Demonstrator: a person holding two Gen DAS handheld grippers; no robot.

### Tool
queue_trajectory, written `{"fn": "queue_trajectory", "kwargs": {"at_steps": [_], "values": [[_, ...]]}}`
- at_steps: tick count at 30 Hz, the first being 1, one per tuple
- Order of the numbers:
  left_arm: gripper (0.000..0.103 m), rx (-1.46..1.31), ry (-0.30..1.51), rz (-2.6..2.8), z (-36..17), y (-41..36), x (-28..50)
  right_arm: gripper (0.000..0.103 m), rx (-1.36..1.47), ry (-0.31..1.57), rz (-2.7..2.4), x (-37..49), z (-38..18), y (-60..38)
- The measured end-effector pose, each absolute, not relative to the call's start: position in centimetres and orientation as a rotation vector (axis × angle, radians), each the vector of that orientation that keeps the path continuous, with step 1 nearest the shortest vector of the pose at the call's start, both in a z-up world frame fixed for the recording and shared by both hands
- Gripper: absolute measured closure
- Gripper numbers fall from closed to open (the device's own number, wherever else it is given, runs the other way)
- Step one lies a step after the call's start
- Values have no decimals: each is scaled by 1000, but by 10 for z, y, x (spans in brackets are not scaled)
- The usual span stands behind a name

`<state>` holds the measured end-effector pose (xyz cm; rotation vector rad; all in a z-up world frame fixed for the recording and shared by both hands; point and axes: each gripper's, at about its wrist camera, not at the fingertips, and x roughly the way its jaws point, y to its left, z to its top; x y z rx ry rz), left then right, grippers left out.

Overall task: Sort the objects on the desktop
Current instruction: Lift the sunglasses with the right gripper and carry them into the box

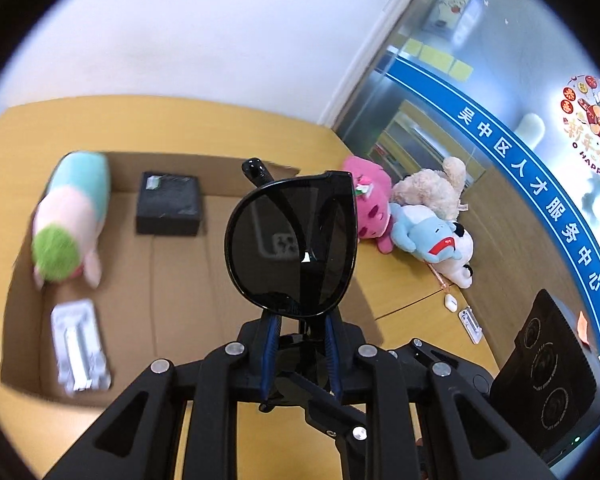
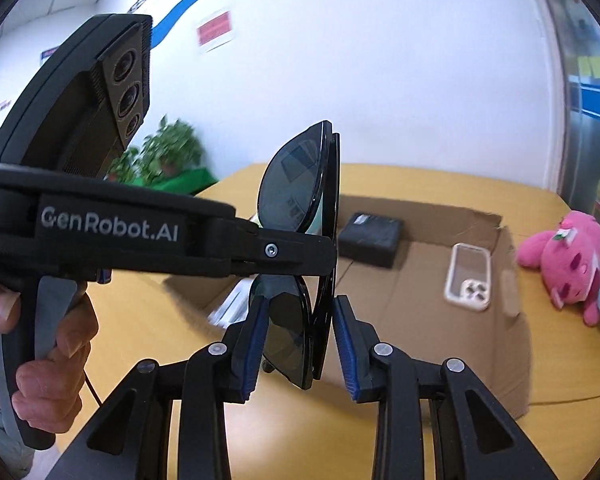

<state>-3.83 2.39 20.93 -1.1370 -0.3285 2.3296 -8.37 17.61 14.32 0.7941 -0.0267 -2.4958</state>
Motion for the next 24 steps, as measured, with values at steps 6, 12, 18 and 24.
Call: {"fn": "queue_trajectory", "kwargs": {"at_steps": [6,12,18,24], "values": [[84,-1210,-342,2231,194,54,-87,73,868,-122,-2509,-130,139,216],[84,-1346,-384,2129,147,80,-124,73,1015,-176,-2499,-166,105,244],[84,-1545,-493,1995,76,94,-147,73,1255,-241,-2429,-194,49,260],[84,-1650,-497,1911,46,111,-150,85,1421,-197,-2382,-205,23,257]]}}
